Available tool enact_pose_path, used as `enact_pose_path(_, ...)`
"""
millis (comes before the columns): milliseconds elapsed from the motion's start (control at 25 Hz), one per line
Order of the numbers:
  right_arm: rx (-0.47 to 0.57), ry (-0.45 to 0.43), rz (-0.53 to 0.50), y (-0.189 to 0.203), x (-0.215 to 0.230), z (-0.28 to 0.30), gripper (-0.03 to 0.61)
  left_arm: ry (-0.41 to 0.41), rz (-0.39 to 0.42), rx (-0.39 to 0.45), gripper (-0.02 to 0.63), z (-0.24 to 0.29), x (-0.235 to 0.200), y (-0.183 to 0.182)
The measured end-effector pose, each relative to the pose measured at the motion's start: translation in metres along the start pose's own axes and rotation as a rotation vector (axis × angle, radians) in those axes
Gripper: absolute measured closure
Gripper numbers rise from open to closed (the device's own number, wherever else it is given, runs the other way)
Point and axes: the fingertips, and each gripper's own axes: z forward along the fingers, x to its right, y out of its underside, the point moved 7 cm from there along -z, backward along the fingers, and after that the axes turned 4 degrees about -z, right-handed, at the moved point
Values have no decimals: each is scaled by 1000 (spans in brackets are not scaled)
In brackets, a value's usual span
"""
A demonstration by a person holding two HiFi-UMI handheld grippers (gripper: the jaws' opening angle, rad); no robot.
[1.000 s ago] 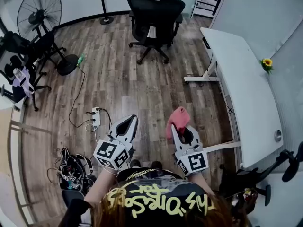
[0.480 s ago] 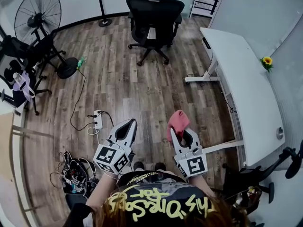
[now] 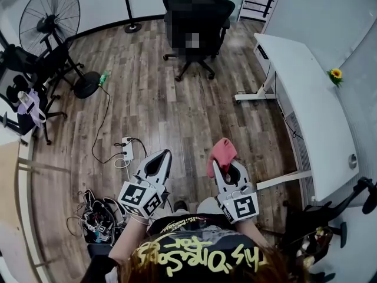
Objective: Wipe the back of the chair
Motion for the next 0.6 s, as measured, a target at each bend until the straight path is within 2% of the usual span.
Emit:
enact_pose_path(280,-23,-7,-11,-1,-16,4,517,10,-23,1,620,-7,-14,0)
enact_pose_path(600,-23,-8,-4,3,-6,25,517,1,-24,3,621,8,-29,-8)
